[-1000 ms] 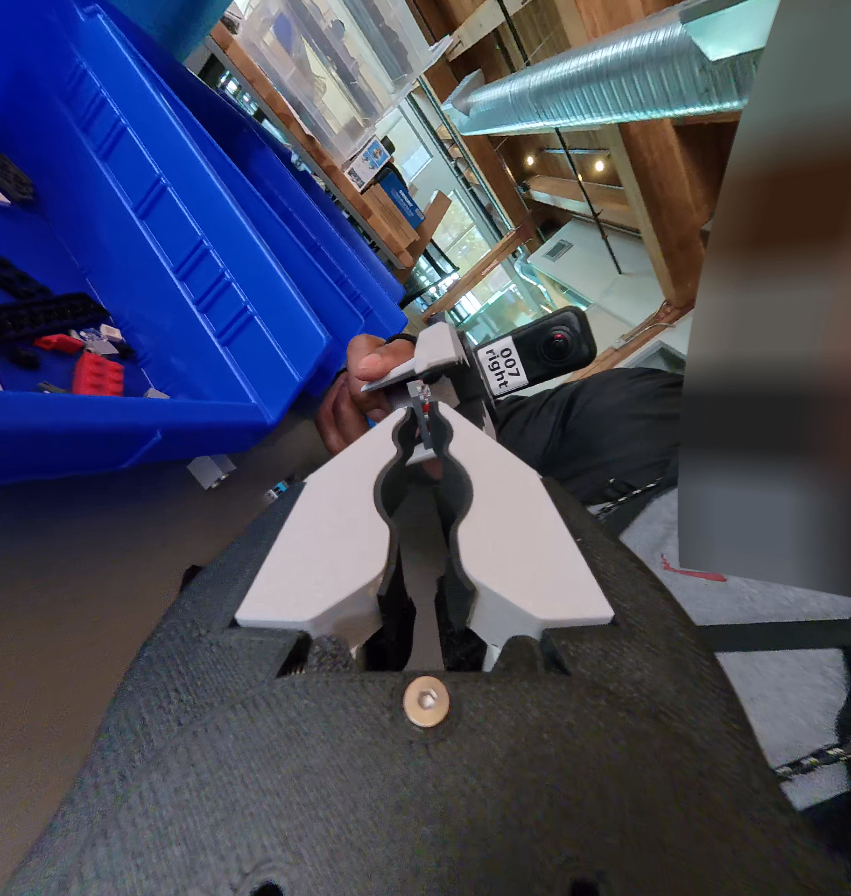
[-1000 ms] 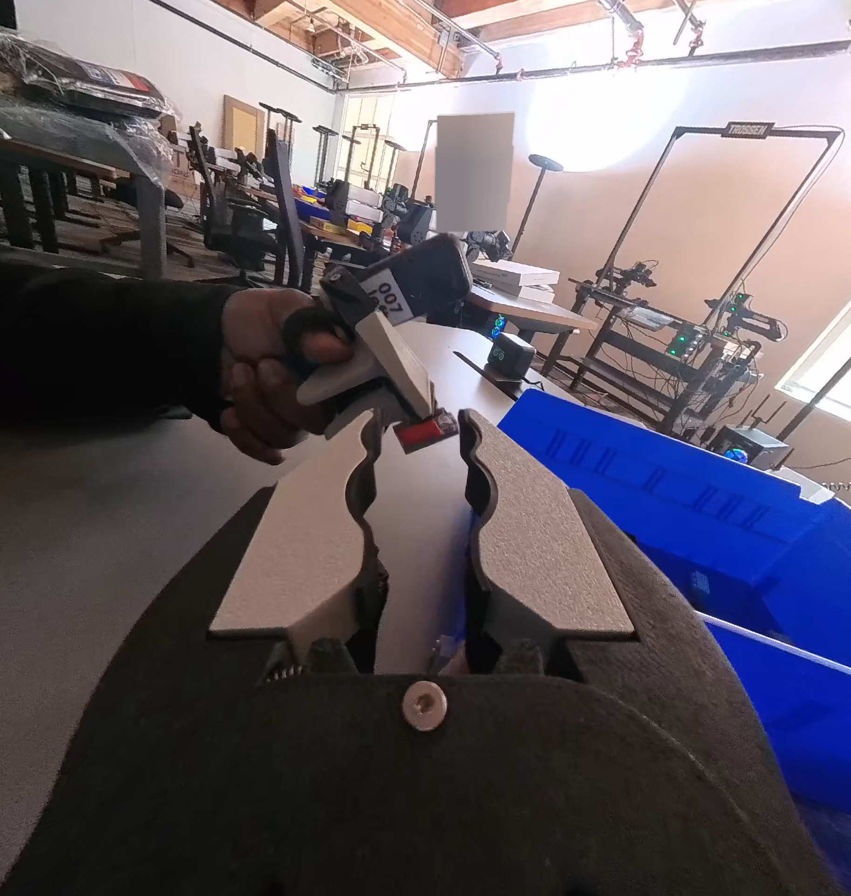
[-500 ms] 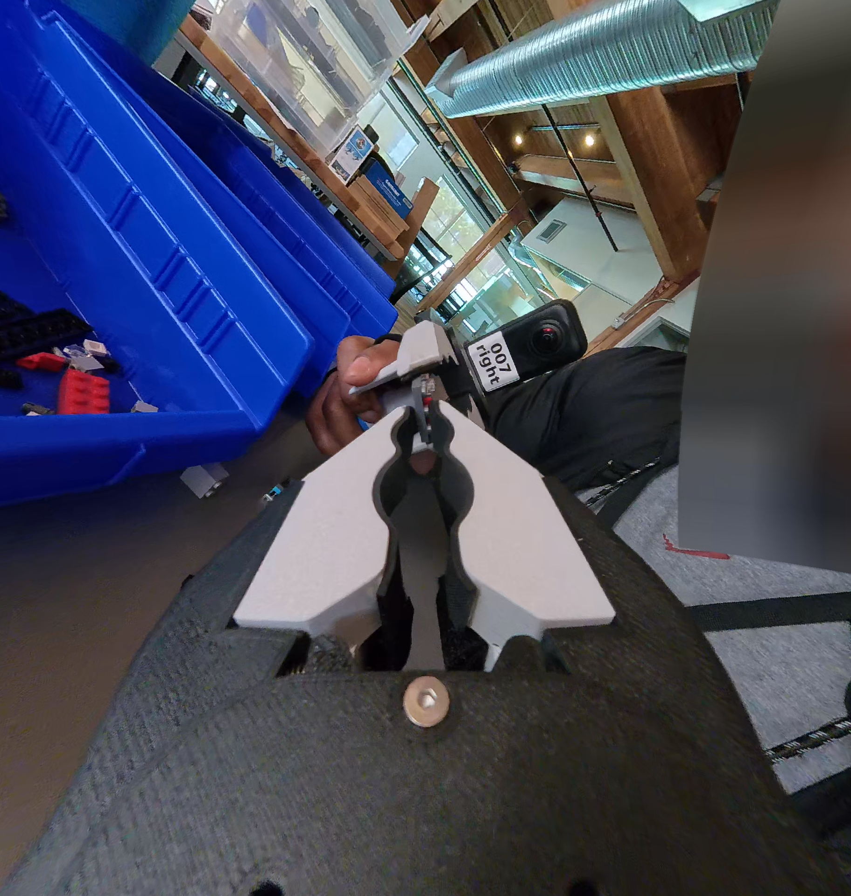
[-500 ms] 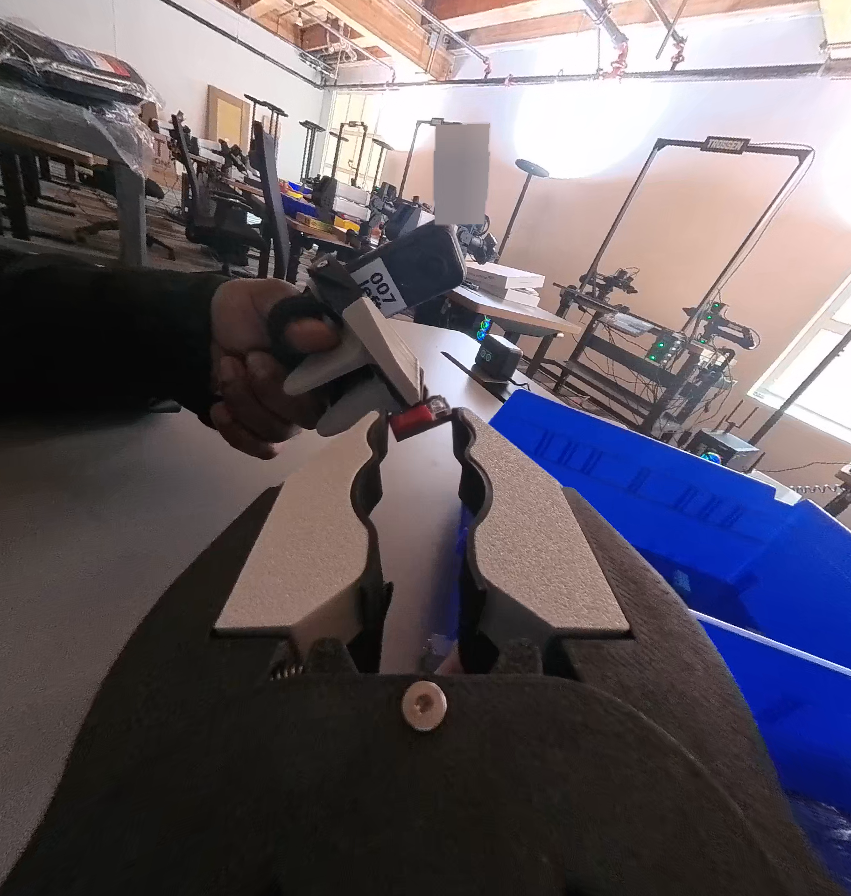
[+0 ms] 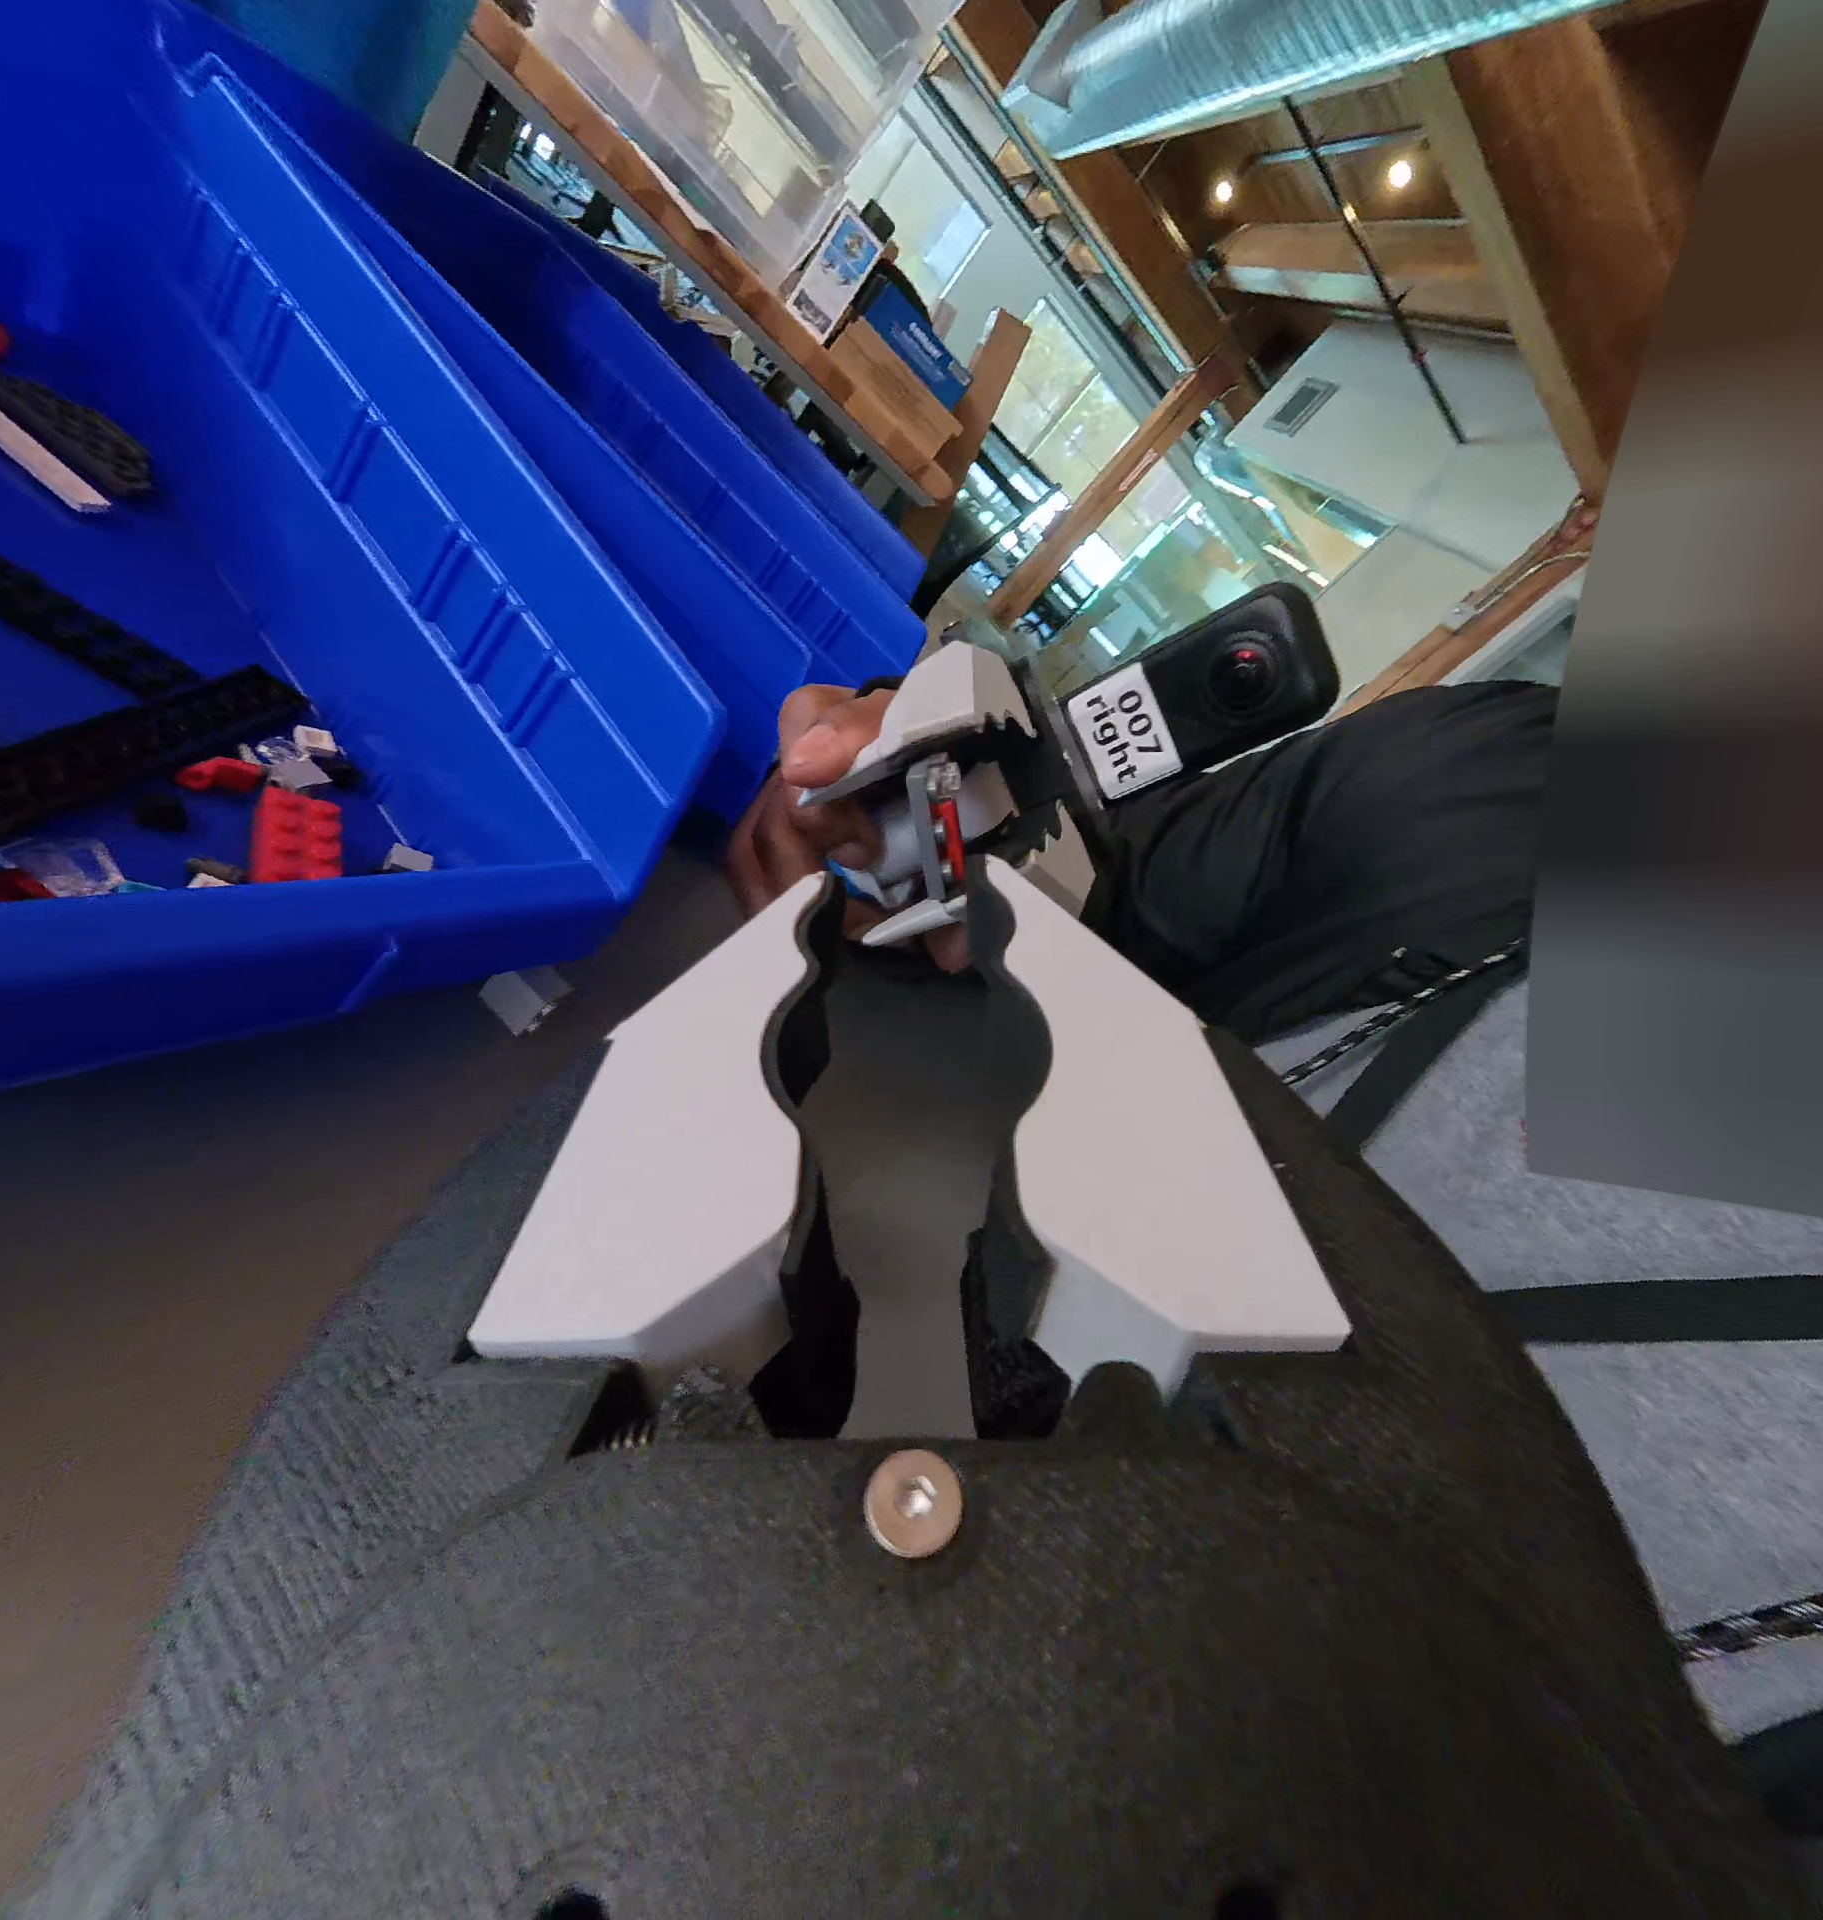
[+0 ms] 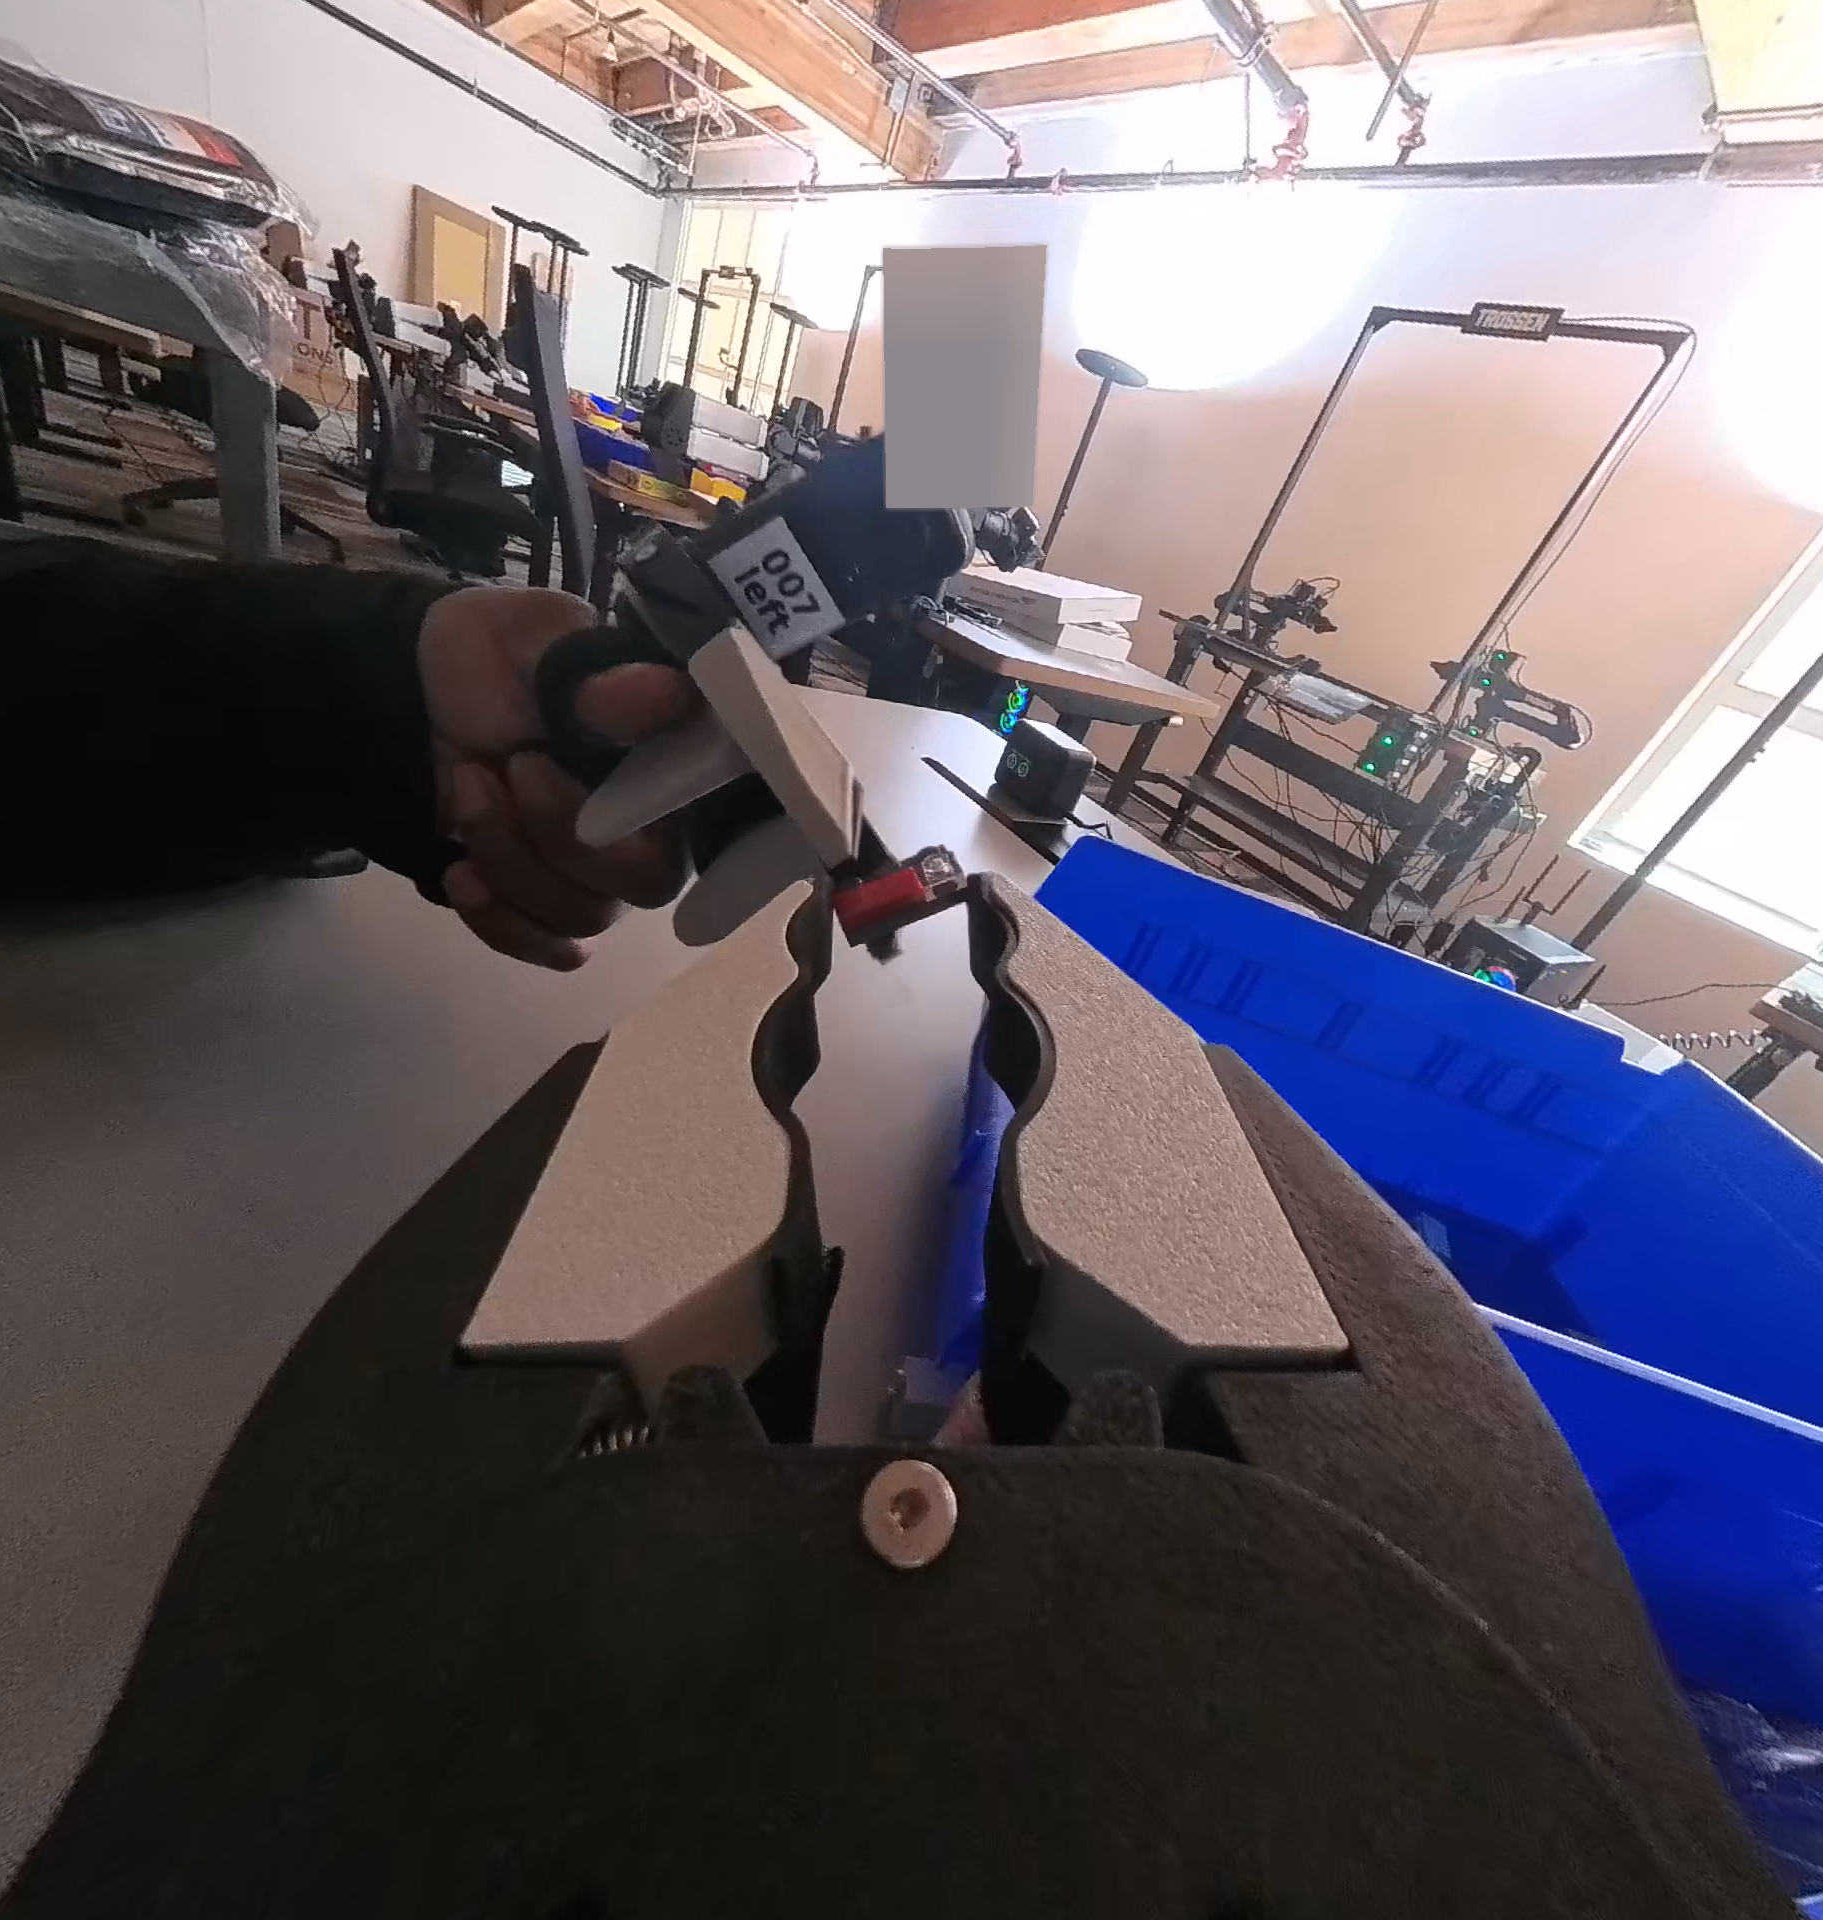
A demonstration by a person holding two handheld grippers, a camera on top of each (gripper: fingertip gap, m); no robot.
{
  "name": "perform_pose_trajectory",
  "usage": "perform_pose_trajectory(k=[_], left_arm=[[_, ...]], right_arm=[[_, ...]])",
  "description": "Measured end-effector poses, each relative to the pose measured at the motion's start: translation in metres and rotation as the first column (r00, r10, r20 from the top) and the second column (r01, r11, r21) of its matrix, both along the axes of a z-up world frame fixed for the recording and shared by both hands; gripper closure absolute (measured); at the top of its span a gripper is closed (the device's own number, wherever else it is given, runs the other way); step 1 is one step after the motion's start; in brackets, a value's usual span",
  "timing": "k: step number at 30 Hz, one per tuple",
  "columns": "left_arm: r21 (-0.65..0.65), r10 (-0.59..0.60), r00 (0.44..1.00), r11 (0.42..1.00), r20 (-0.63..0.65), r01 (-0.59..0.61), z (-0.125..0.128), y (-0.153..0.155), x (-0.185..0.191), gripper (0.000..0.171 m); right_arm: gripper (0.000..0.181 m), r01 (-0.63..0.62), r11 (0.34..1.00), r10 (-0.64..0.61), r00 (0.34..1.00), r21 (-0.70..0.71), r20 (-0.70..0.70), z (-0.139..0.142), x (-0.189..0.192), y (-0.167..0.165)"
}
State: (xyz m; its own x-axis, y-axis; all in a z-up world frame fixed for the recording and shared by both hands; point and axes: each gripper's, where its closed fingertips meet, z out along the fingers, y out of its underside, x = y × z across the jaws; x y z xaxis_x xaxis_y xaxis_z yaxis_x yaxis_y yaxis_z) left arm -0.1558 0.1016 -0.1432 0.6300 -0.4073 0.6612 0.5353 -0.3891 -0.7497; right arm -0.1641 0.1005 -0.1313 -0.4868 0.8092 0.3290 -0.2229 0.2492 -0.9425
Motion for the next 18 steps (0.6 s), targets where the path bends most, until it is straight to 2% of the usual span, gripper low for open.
perform_pose_trajectory(k=[6,12,15,18], left_arm=[[0.027,-0.059,0.991,0.998,0.12,0.056,0.0062,-0.0013,0.0071,0.154],[0.043,-0.072,0.983,0.997,0.171,0.066,0.0088,-0.0011,0.0083,0.165],[0.045,-0.051,0.988,0.998,0.147,0.044,0.0077,0.0007,0.0064,0.167],[0.044,-0.003,0.999,0.999,0.044,0.001,0.0051,0.0028,0.0034,0.167]], right_arm=[[0.154,-0.021,1.0,0.021,1.0,0.021,-0.012,-0.0012,0.0024,-0.0045],[0.154,-0.035,0.999,0.036,0.999,0.026,-0.015,-0.0017,0.0038,-0.0072],[0.154,-0.025,0.999,0.025,1.0,0.024,-0.007,-0.0026,0.0022,-0.0055],[0.154,-0.006,1.0,0.006,1.0,0.018,0.012,-0.0052,-0.0006,-0.0033]])
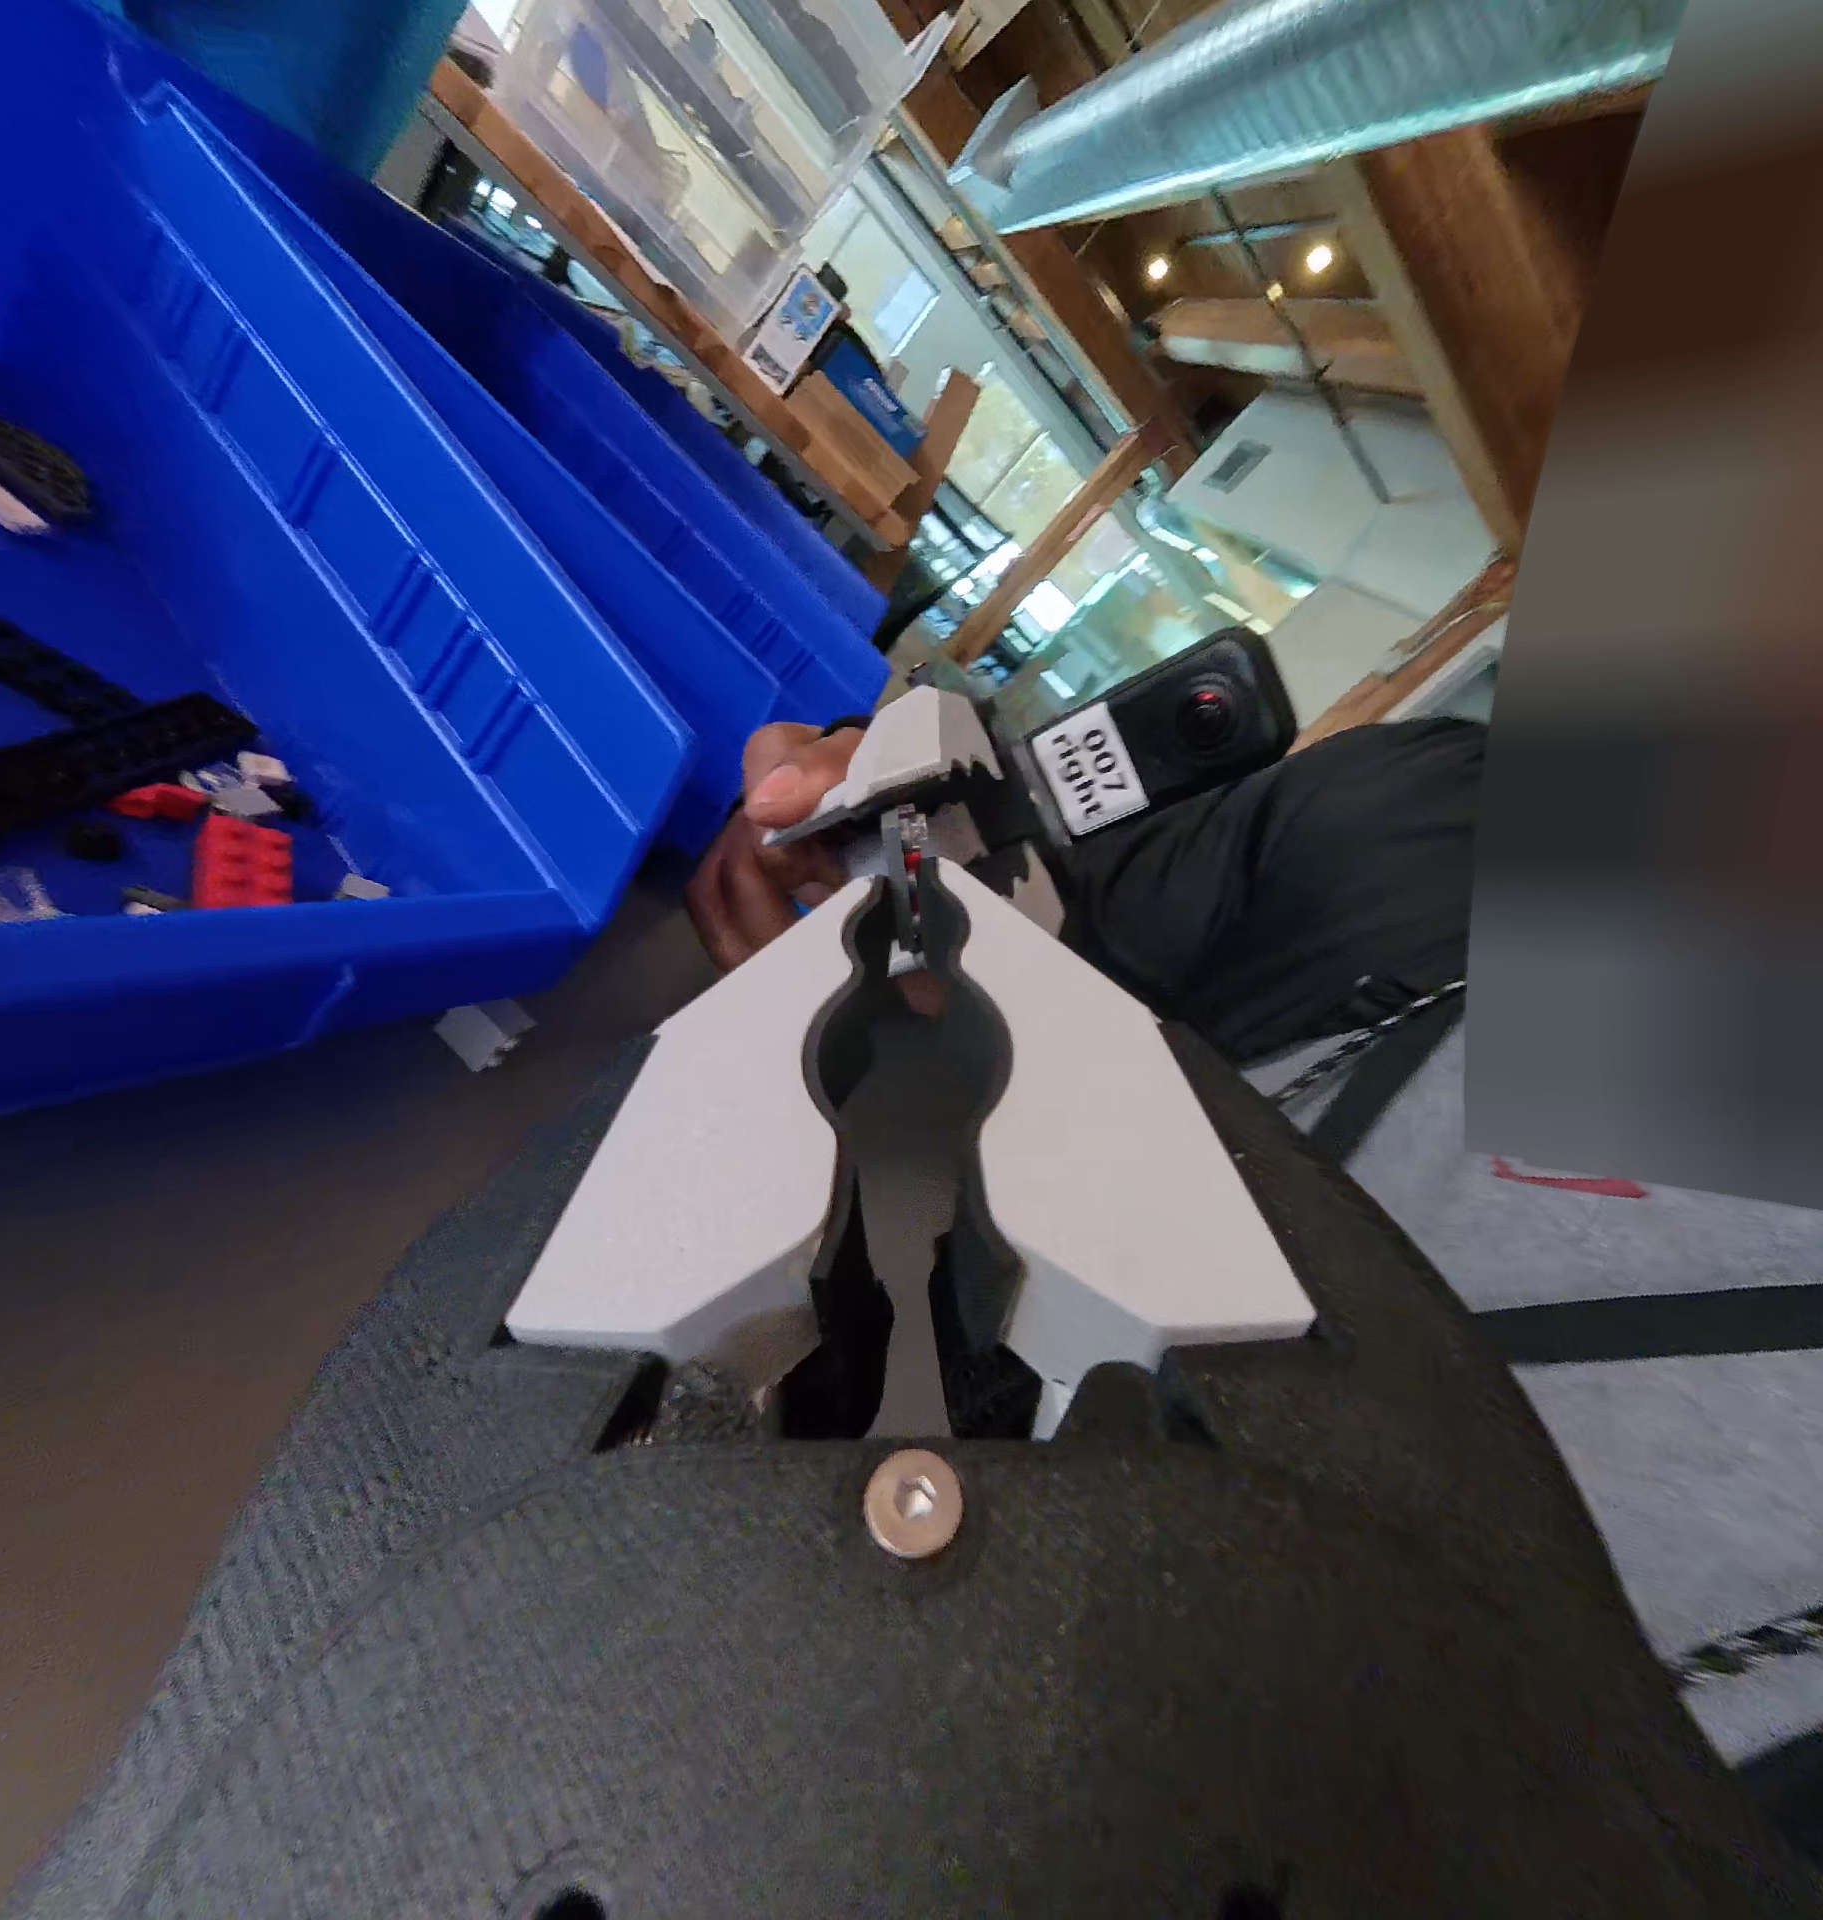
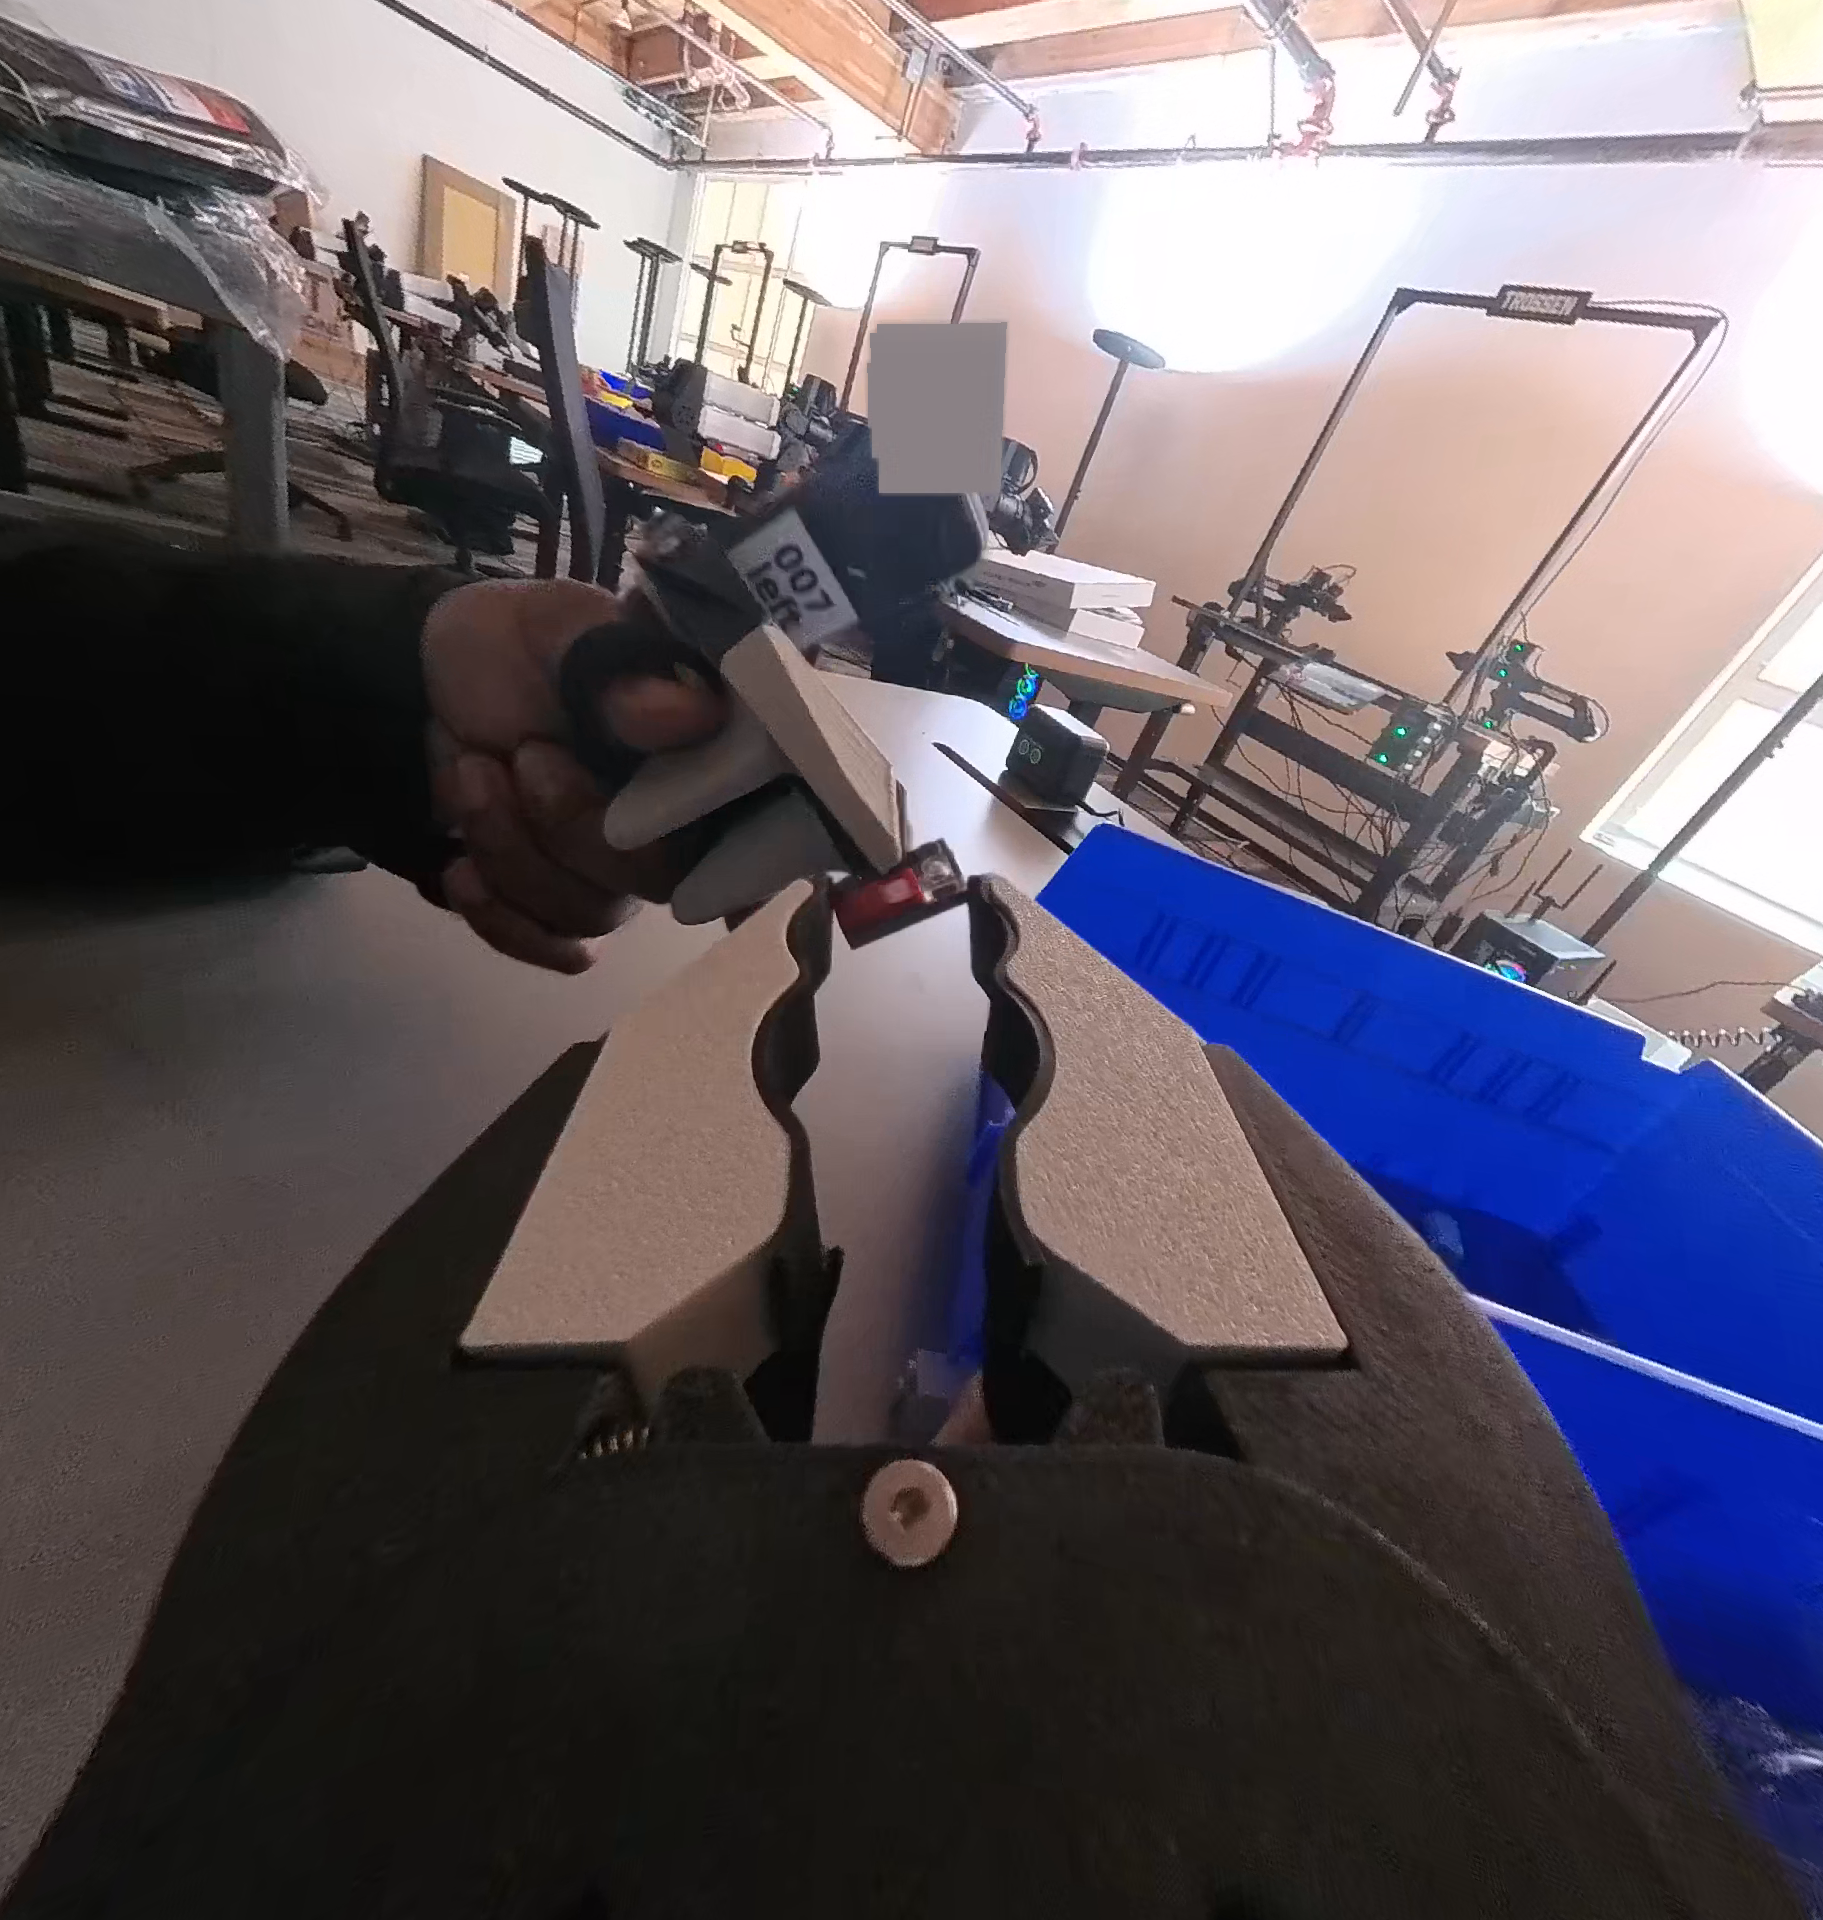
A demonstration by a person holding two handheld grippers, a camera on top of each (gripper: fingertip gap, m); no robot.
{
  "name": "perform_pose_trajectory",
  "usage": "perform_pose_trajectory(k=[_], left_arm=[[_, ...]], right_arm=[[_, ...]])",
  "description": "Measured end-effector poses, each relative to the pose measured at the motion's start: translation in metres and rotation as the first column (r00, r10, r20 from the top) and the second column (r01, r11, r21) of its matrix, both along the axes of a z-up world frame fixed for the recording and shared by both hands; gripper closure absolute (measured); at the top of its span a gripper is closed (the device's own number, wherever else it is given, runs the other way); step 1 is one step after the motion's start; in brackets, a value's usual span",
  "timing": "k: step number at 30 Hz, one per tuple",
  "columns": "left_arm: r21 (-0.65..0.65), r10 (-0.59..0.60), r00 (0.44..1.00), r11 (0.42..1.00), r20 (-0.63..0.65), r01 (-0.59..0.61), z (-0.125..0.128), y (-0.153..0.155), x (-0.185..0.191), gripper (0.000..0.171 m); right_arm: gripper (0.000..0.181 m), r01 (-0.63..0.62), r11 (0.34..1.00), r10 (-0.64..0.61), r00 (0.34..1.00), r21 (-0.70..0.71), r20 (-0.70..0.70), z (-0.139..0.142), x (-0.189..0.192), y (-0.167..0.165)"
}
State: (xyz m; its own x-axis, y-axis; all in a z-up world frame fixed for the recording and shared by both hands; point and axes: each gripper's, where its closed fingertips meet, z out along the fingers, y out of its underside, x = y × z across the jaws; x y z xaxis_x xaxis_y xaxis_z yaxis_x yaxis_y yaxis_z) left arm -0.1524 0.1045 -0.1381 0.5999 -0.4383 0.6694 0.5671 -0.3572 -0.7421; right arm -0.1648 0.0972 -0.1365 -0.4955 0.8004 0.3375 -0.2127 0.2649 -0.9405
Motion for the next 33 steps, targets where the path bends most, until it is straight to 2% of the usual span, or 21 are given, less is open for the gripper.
perform_pose_trajectory(k=[2,5,7,9,12,15,18,21,26,28,33], left_arm=[[0.007,0.046,0.992,0.999,-0.121,-0.045,-0.002,0.001,-0.003,0.167],[0.027,0.13,0.941,0.991,-0.313,-0.128,-0.006,0.004,-0.011,0.167],[0.059,0.187,0.871,0.982,-0.454,-0.18,-0.008,0.005,-0.017,0.167],[0.101,0.232,0.777,0.972,-0.585,-0.213,-0.01,0.006,-0.021,0.167],[0.188,0.286,0.641,0.958,-0.712,-0.218,-0.007,0.008,-0.02,0.167],[0.247,0.33,0.536,0.943,-0.777,-0.222,-0.008,0.011,-0.02,0.166],[0.297,0.377,0.465,0.925,-0.801,-0.237,-0.008,0.013,-0.022,0.166],[0.337,0.404,0.406,0.914,-0.82,-0.227,-0.007,0.014,-0.021,0.166],[0.375,0.419,0.274,0.905,-0.866,-0.2,-0.01,0.016,-0.017,0.166],[0.392,0.431,0.242,0.899,-0.869,-0.194,-0.009,0.016,-0.016,0.166],[0.418,0.449,0.222,0.892,-0.866,-0.173,-0.006,0.015,-0.013,0.166]], right_arm=[[0.154,0.016,1.0,-0.016,1.0,-0.007,0.014,-0.002,-0.002,0.002],[0.154,0.031,0.998,-0.029,0.999,-0.056,0.039,-0.001,-0.004,0.006],[0.154,0.03,0.994,-0.022,0.997,-0.103,0.073,0.0,-0.005,0.009],[0.153,0.03,0.986,-0.01,0.993,-0.164,0.12,0.0,-0.007,0.011],[0.153,0.052,0.963,0.0,0.981,-0.265,0.192,-0.002,-0.01,0.017],[0.155,0.057,0.927,0.04,0.968,-0.369,0.25,-0.004,-0.011,0.02],[0.159,0.052,0.892,0.083,0.958,-0.449,0.275,-0.003,-0.011,0.022],[0.163,0.059,0.881,0.087,0.955,-0.47,0.283,-0.003,-0.011,0.023],[0.167,0.039,0.874,0.106,0.958,-0.484,0.267,0.0,-0.008,0.021],[0.168,0.034,0.875,0.106,0.96,-0.484,0.261,0.001,-0.008,0.021],[0.17,0.02,0.879,0.105,0.966,-0.477,0.235,0.004,-0.005,0.02]])
